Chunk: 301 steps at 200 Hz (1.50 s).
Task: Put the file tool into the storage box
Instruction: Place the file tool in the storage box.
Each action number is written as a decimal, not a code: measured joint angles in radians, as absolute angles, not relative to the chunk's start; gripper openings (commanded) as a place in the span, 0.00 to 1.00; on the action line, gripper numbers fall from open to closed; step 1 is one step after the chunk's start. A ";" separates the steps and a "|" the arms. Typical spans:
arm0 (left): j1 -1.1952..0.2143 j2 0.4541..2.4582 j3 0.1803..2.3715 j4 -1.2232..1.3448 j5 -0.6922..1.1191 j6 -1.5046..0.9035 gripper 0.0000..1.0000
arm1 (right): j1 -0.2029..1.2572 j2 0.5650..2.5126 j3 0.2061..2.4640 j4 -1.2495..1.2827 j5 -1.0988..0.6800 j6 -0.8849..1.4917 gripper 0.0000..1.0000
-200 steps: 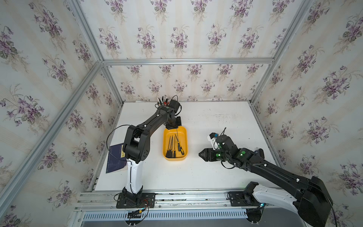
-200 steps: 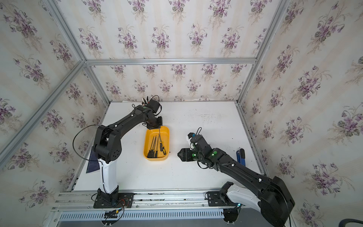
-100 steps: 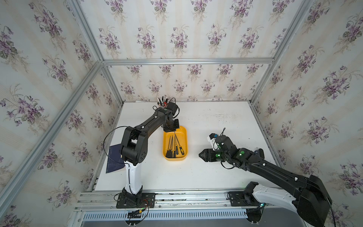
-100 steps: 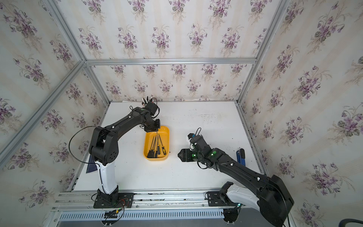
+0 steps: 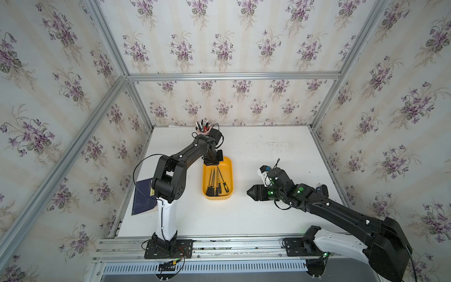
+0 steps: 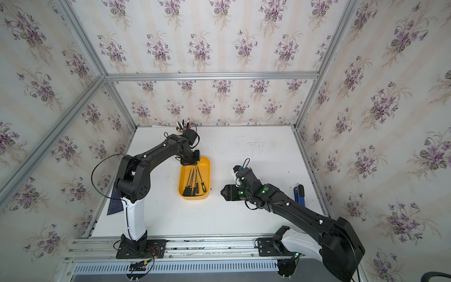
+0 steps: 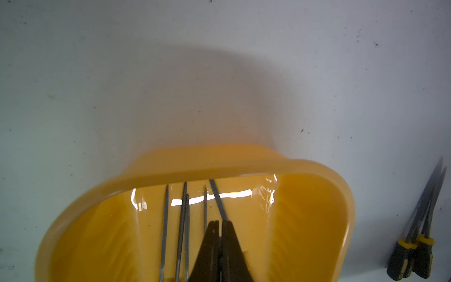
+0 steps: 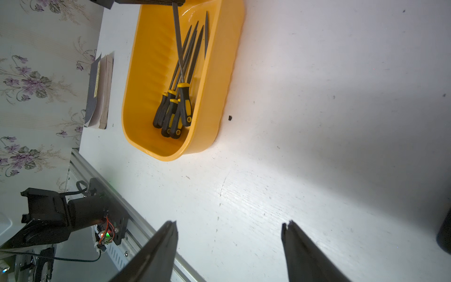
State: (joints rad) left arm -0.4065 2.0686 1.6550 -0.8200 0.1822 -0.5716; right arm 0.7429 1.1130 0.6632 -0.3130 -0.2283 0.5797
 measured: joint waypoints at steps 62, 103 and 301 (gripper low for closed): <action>-0.406 2.086 1.650 -0.820 0.183 -0.571 0.03 | 0.743 1.114 0.663 -0.313 -0.228 0.579 0.73; -0.407 2.100 1.650 -0.820 0.184 -0.567 0.05 | 0.743 1.114 0.663 -0.313 -0.227 0.579 0.73; -0.419 2.028 1.628 -0.812 0.258 -0.555 0.32 | 0.743 1.124 0.672 -0.322 -0.187 0.587 0.72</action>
